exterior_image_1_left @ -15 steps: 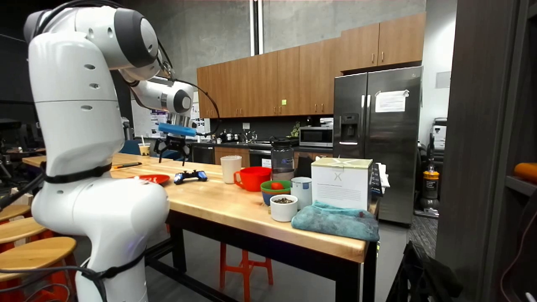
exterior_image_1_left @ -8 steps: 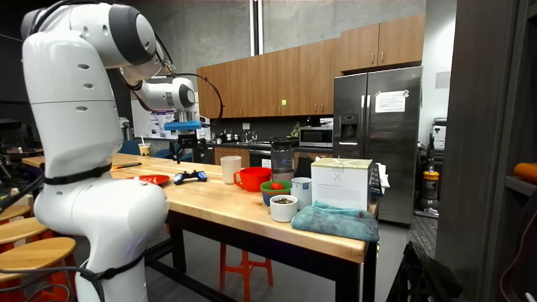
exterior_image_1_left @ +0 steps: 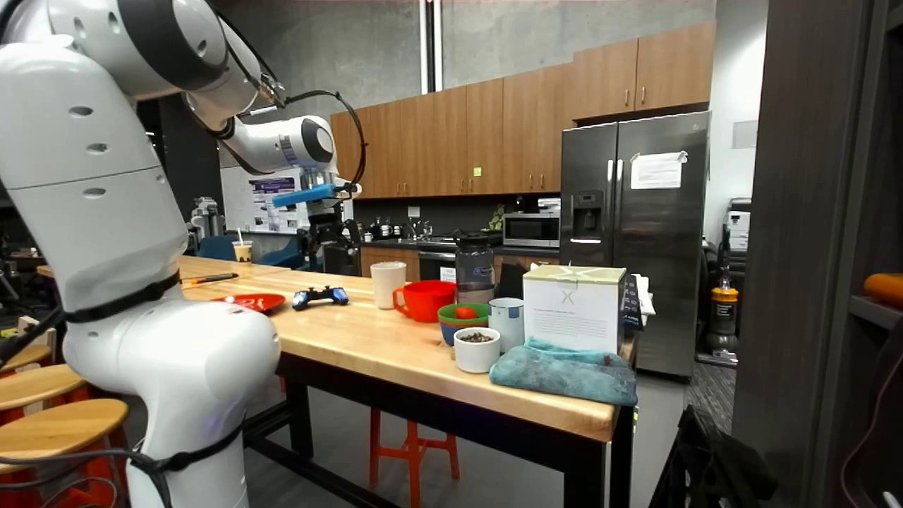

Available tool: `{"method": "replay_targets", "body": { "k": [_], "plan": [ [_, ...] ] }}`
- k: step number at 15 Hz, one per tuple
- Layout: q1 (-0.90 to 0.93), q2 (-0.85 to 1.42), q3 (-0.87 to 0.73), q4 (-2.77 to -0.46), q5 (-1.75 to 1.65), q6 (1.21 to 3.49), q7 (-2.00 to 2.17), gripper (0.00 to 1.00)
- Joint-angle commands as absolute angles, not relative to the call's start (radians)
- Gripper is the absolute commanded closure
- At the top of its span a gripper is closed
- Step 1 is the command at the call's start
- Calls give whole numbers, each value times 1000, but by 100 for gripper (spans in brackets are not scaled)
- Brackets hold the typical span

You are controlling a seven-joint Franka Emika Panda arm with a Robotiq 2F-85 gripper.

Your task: Take the red ball out of the bowl and put it on the table

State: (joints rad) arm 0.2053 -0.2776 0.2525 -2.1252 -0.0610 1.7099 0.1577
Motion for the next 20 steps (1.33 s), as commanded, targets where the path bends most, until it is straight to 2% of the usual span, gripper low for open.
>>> {"method": "replay_targets", "body": {
  "k": [1, 7, 8, 11, 20],
  "plan": [
    [173, -432, 229, -2253, -77, 1640, 228, 0],
    [129, -647, 178, -2418, -73, 1550, 229, 0],
    [134, -567, 198, -2357, -66, 1549, 225, 0],
    [126, -632, 187, -2406, -65, 1549, 223, 0],
    [126, -636, 187, -2411, -65, 1549, 223, 0]
  ]
}}
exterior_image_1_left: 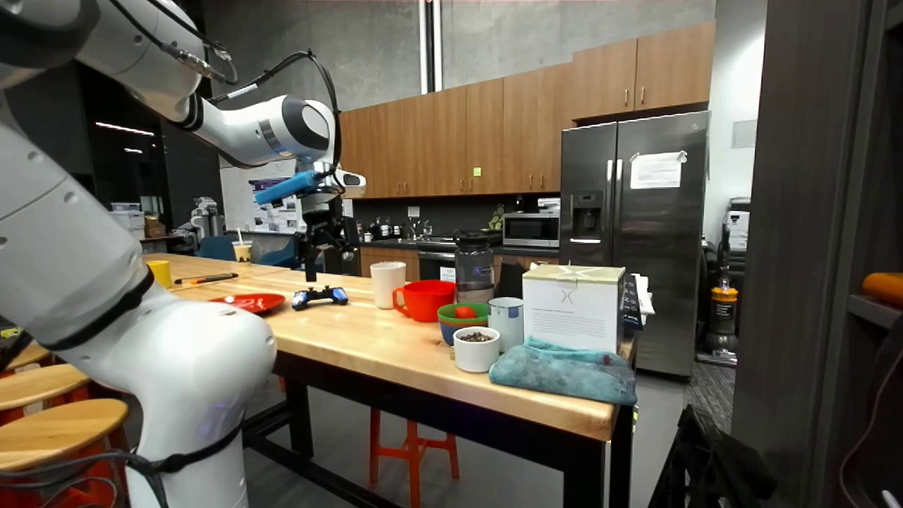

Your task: Take the red ball out of the bowl and put it on the table

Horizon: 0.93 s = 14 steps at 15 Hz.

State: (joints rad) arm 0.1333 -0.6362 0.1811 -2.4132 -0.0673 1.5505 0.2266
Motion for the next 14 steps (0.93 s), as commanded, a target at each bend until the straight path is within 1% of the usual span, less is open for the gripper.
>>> {"method": "replay_targets", "body": {
  "k": [1, 10, 14],
  "plan": [
    [122, -632, 186, -2410, -71, 1556, 223, 0],
    [29, -597, 181, -2418, -311, 1618, 285, 0],
    [-9, -592, 175, -2446, -366, 1629, 365, 0]
  ]
}}
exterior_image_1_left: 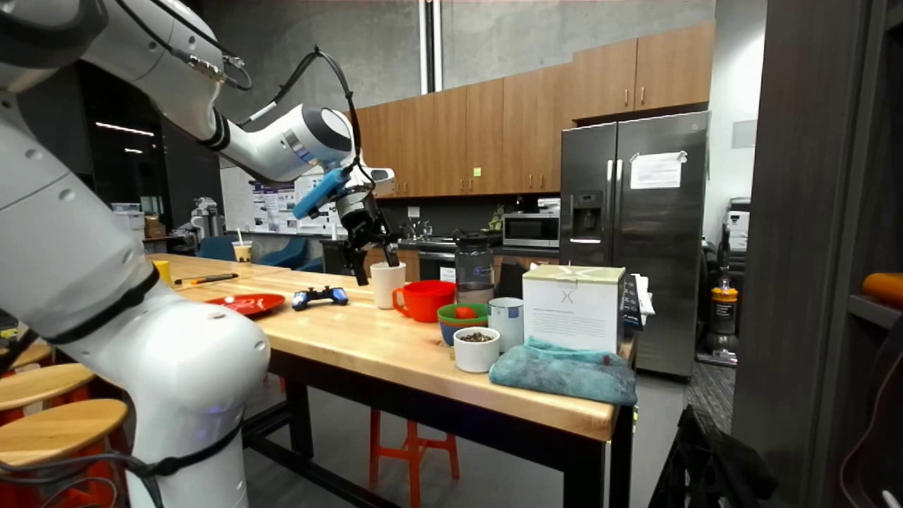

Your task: Take the red ball out of the bowl and put it on the table

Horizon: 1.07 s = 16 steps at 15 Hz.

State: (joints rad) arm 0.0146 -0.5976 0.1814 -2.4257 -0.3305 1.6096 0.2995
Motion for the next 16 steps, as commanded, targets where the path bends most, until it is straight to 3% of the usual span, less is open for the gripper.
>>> {"method": "replay_targets", "body": {
  "k": [1, 5, 16],
  "plan": [
    [-17, -592, 173, -2456, -366, 1643, 399, 0],
    [-51, -595, 177, -2508, -368, 1744, 541, 0],
    [-37, -591, 173, -2499, -352, 1716, 469, 0]
  ]
}}
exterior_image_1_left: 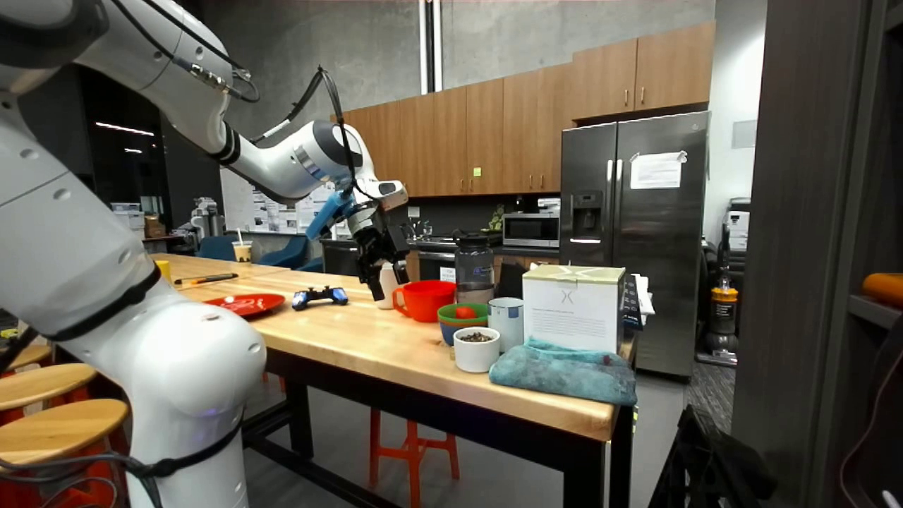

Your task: Take the red ball out of the bowl and put it on the table

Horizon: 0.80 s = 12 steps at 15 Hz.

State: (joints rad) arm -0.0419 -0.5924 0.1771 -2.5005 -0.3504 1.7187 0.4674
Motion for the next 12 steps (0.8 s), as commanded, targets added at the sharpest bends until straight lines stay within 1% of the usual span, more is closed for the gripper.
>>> {"method": "replay_targets", "body": {
  "k": [1, 5, 12],
  "plan": [
    [-37, -591, 173, -2499, -352, 1716, 469, 0],
    [-32, -592, 171, -2521, -322, 1729, 485, 0],
    [-115, -546, 177, -2563, -445, 1982, 666, 0]
  ]
}}
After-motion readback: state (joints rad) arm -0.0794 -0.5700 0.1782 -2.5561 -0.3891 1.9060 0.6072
